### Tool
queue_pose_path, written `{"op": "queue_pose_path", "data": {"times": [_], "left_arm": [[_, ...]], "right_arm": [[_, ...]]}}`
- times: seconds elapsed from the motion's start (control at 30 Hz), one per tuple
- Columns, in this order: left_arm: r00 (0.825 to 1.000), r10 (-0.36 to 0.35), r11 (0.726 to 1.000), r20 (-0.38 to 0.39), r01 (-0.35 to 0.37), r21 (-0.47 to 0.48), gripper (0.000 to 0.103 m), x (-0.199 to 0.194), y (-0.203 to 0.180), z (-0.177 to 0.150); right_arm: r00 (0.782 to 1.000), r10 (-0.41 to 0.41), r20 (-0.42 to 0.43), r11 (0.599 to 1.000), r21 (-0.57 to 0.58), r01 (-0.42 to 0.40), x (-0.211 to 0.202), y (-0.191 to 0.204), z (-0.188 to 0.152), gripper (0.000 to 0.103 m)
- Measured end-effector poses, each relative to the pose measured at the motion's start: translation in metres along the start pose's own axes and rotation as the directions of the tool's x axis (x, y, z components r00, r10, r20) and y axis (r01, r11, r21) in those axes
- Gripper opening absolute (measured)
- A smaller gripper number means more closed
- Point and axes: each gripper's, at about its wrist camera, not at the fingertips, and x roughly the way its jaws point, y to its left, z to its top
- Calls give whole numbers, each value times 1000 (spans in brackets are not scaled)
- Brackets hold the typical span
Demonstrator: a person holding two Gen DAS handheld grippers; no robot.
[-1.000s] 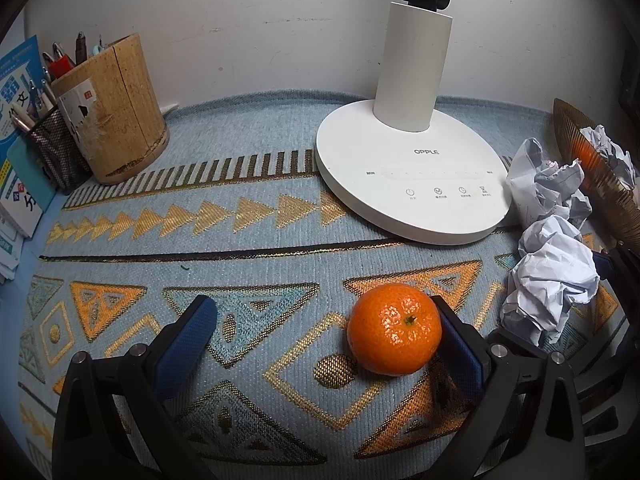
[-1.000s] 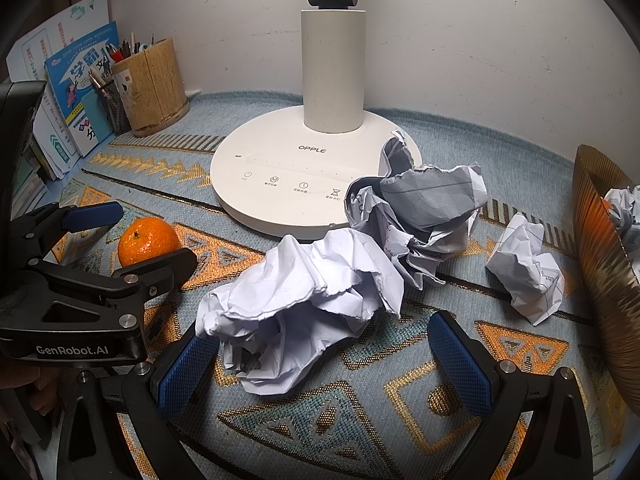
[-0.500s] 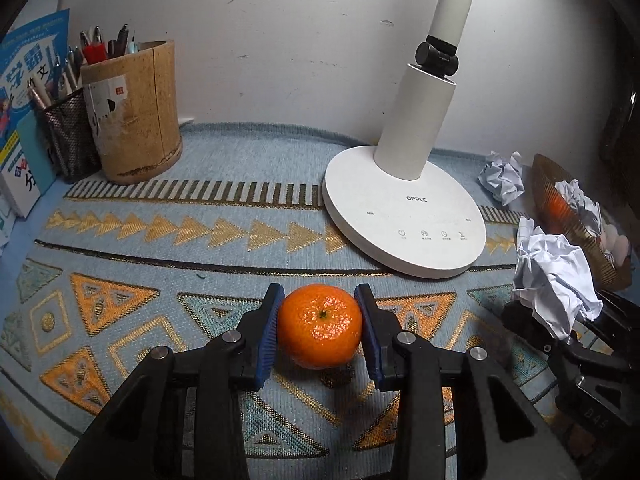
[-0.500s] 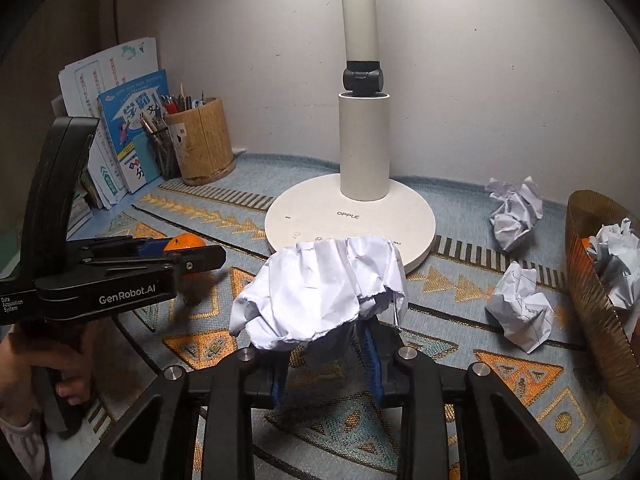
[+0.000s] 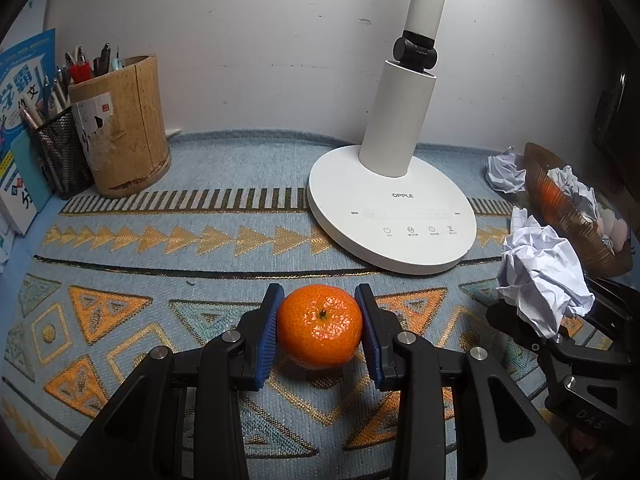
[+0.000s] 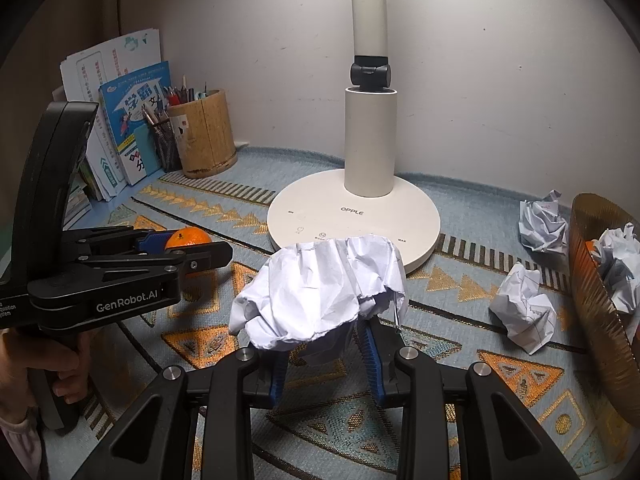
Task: Organize objects
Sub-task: 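Carry the orange and paper ball over the brown bowl and open both tools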
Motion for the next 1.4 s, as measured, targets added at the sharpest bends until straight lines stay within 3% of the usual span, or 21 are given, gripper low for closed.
{"op": "queue_pose_path", "data": {"times": [0.3, 0.43, 0.5, 0.57, 0.63, 0.83, 0.97, 1.07, 1.2, 1.23, 1.27, 1.3, 1.33, 1.37, 1.4], "left_arm": [[1000, -9, 999, 17, 8, 49, 33, -3, -10, -1], [998, -38, 997, 42, 35, 63, 33, -8, -12, -1], [997, -20, 999, 73, 17, 48, 33, -14, -9, -1], [993, 46, 998, 108, -51, 45, 33, -22, -11, -2], [995, 26, 998, 98, -31, 55, 33, -29, -24, -1], [981, -133, 981, 139, 110, 157, 33, -53, -126, 31], [954, -268, 937, 137, 225, 266, 33, -47, -218, 56], [938, -336, 905, 88, 296, 306, 33, -30, -269, 60], [929, -366, 891, 53, 333, 310, 33, -13, -305, 60], [929, -367, 888, 51, 333, 317, 33, -10, -311, 60], [932, -360, 885, 49, 325, 334, 34, -6, -318, 61], [938, -345, 883, 46, 307, 355, 36, -2, -324, 61], [941, -336, 878, 32, 301, 372, 57, 3, -330, 60], [944, -330, 869, -5, 306, 388, 89, 9, -335, 60], [944, -331, 865, -18, 311, 394, 103, 13, -337, 59]], "right_arm": [[1000, 2, -4, 1000, 19, -2, 0, -3, 0, 31], [999, 0, 42, 999, 50, -2, -10, -9, -1, 31], [998, 21, 56, 996, 84, -25, -17, -16, -2, 31], [997, 63, 49, 989, 128, -69, -28, -27, -1, 31], [991, 87, 99, 985, 142, -101, -54, -42, 7, 31], [983, -61, 173, 996, 74, 49, -143, -117, 59, 32], [979, -134, 151, 989, 88, 121, -172, -177, 87, 32], [982, -159, 104, 983, 106, 148, -173, -211, 103, 32], [988, -156, 5, 981, 116, 154, -145, -237, 109, 32], [988, -155, -23, 980, 121, 157, -135, -243, 110, 35], [986, -159, -57, 978, 128, 165, -125, -248, 111, 49], [981, -168, -97, 973, 142, 181, -115, -256, 110, 63], [977, -161, -140, 971, 156, 183, -106, -262, 110, 96], [974, -147, -171, 971, 164, 175, -100, -266, 109, 103], [976, -136, -172, 971, 170, 166, -99, -268, 107, 103]]}}
